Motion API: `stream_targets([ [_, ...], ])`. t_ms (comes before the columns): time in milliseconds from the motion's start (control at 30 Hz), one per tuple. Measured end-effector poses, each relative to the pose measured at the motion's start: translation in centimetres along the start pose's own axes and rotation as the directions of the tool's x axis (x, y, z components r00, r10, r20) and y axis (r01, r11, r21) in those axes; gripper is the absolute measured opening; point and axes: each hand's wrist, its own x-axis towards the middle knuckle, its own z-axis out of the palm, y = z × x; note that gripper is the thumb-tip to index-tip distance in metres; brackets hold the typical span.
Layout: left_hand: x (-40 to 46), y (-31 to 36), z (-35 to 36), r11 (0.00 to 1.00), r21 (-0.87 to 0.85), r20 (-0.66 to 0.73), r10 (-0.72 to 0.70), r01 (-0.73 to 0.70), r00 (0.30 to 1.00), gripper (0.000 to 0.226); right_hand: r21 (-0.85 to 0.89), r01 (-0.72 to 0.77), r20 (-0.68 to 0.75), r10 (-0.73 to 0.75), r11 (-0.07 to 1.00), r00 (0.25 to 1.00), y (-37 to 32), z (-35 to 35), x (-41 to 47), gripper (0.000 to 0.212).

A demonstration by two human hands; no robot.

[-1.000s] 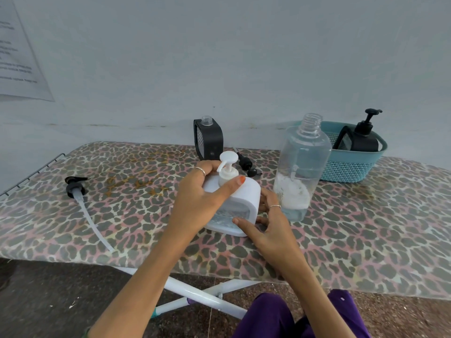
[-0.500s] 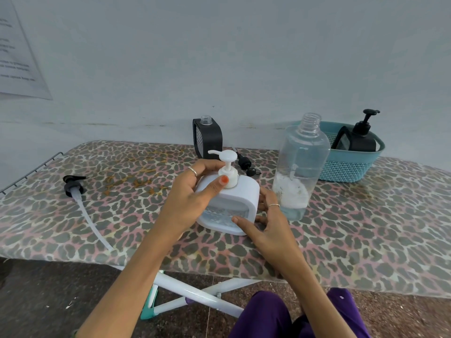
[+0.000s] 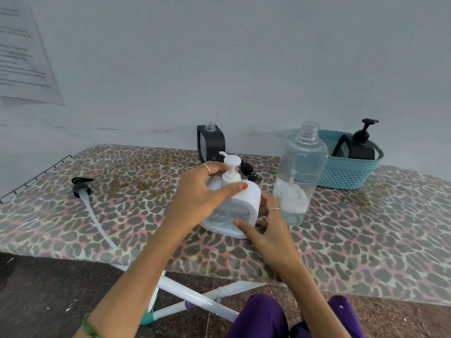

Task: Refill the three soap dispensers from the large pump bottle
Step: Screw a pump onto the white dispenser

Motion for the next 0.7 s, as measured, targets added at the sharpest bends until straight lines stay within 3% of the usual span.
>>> stream_targets([
  [267, 0.4, 0.0, -1.5, 1.0, 0.006, 0.305, 0.006, -0.008, 0.952, 0.034, -0.014, -0.008, -0.001, 0.008, 1.0, 1.0, 0.1, -0.5, -0.1, 0.06],
  [333, 0.2, 0.1, -1.3, 1.0, 0.015, 0.308, 0.008, -0.014, 0.951, 0.038, -0.024, 0.002, -0.007, -0.002, 1.0, 1.0, 0.0, -0.4, -0.2, 0.06],
  [533, -0.6, 0.6, 0.4, 0.999, 0.003, 0.08, 0.045, -0.045, 0.996, 0.034, -0.005, 0.019, -0.008, -0.019, 1.0, 1.0, 0.0, 0.0, -0.1, 0.061],
  [700, 0.4, 0.2, -0.8, 0.997, -0.074, 0.274, 0.02, 0.0, 0.961, 0.028, -0.041, 0.011, -0.01, -0.012, 0.999, 1.0, 0.0, 0.0, 0.1, 0.06],
])
